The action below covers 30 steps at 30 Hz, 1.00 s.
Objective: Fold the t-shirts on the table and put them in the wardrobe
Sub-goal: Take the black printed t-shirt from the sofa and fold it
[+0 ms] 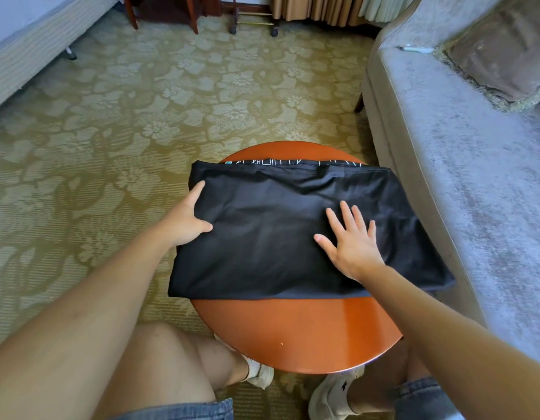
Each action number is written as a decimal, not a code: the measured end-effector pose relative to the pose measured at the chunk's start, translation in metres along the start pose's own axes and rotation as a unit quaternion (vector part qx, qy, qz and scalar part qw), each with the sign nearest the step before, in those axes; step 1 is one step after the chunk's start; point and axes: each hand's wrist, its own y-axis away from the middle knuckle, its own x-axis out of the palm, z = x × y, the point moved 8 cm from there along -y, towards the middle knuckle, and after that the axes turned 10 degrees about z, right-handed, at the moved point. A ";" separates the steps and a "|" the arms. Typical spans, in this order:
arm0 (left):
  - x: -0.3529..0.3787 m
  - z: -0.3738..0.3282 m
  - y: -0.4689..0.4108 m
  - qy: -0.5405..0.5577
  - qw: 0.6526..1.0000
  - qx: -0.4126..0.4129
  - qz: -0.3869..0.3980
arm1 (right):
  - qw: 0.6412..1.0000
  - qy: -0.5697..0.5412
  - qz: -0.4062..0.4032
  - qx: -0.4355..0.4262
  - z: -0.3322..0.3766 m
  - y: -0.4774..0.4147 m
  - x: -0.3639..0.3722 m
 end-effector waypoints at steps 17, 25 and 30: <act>-0.012 -0.124 0.049 0.119 0.987 0.106 0.037 | 0.909 -0.403 -0.104 0.028 -0.013 0.025 -0.052; 0.125 -0.231 0.041 0.052 0.987 0.106 0.106 | 0.735 -0.672 0.005 0.086 -0.092 0.057 -0.012; 0.207 -0.241 0.031 0.061 0.983 0.078 0.156 | 0.650 -0.754 0.056 0.080 -0.101 0.058 -0.004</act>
